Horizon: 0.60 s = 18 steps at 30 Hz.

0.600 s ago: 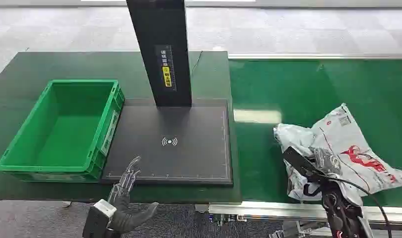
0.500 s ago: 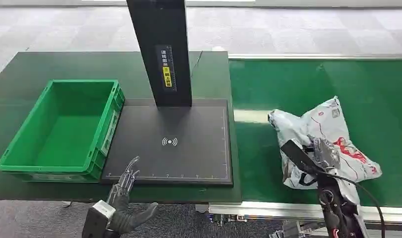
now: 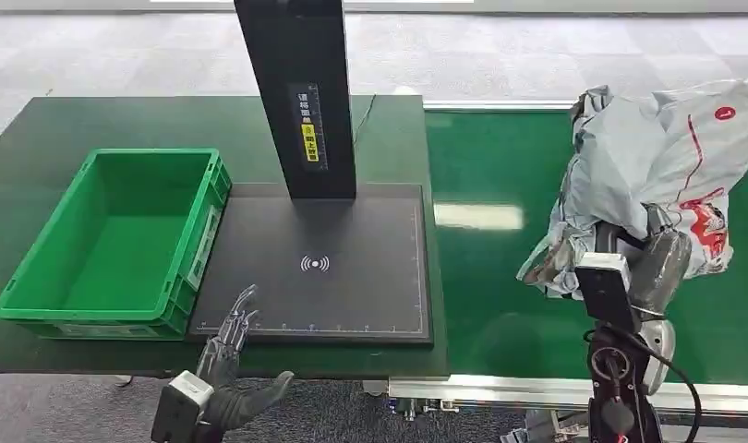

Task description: Moved the parcel from conveyor to table for the left to box.

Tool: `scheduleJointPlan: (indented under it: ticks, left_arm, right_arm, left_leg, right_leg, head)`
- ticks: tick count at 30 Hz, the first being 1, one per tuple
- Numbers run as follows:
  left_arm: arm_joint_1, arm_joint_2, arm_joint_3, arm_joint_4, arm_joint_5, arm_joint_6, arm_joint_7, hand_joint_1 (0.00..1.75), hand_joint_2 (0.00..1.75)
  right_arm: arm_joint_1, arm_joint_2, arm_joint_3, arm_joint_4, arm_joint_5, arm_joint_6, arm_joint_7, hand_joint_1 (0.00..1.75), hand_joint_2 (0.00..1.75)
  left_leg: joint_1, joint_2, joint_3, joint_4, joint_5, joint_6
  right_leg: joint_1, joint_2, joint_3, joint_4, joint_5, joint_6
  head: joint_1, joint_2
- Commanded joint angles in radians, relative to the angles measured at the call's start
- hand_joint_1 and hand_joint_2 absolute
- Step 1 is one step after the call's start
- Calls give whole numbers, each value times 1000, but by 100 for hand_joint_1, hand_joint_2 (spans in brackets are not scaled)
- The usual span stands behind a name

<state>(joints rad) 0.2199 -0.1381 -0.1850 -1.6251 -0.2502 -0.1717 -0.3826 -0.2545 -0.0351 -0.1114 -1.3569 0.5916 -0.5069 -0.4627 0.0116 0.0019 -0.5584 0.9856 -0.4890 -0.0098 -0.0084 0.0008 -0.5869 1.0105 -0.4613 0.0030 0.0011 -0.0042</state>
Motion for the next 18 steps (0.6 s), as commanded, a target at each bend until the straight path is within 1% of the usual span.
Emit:
scheduleJointPlan:
  ticks: [1,2,3,4,5,6,7,9,13,16,18]
  left_arm:
    - [-29,10,-5,53,2,-8,-2,0,175]
    - [-39,14,-10,60,2,-14,-2,0,175]
    - [-45,17,-13,67,2,-18,-2,0,175]
    - [-47,18,-13,68,2,-18,-2,0,175]
    - [-55,22,-14,76,2,-19,-2,0,175]
    - [-56,23,-14,77,2,-19,-2,0,175]
    - [-56,23,-14,77,2,-19,-2,0,175]
    - [-55,24,-13,76,2,-19,-2,0,175]
    - [-52,24,-14,74,3,-19,-3,0,175]
    - [-65,37,-21,86,4,-21,-6,0,175]
    - [-71,43,-23,85,7,-28,-7,0,175]
  right_arm:
    - [-85,77,144,116,32,63,30,175,175]
    - [-116,82,216,188,96,97,51,175,175]
    - [-133,90,257,230,141,102,69,175,175]
    - [-135,95,263,236,146,98,73,175,175]
    - [-157,107,305,291,153,94,71,175,175]
    - [-157,110,307,293,153,91,71,175,175]
    - [-157,110,307,293,153,91,71,175,175]
    - [-159,107,308,296,153,90,71,175,175]
    - [-158,95,313,290,143,90,71,175,175]
    - [-180,102,378,331,140,135,60,175,175]
    - [-216,102,454,375,138,184,68,175,175]
  left_leg:
    - [0,5,2,-2,0,0]
    - [0,5,2,-1,0,0]
    - [0,5,2,-1,0,0]
    - [0,6,3,-2,0,0]
    - [0,6,3,-2,0,0]
    - [0,5,3,-1,0,0]
    - [0,7,4,-3,0,0]
    - [0,3,2,-2,0,0]
    - [0,1,3,-2,1,0]
    - [0,2,2,-2,0,1]
    - [0,3,1,-1,0,0]
  right_leg:
    - [0,5,0,-2,2,0]
    - [0,5,0,-1,2,0]
    - [0,5,0,-1,1,0]
    - [0,7,1,-2,2,0]
    - [0,7,1,-2,2,0]
    - [0,5,1,-1,1,0]
    - [0,7,2,-2,2,0]
    - [0,3,1,-1,1,0]
    - [0,1,2,-2,1,0]
    - [0,2,1,-1,1,0]
    - [0,3,0,-1,1,0]
  head:
    - [0,0]
    - [0,0]
    - [0,0]
    - [0,0]
    - [0,0]
    - [0,0]
    - [1,0]
    - [0,0]
    - [0,0]
    - [1,0]
    - [1,0]
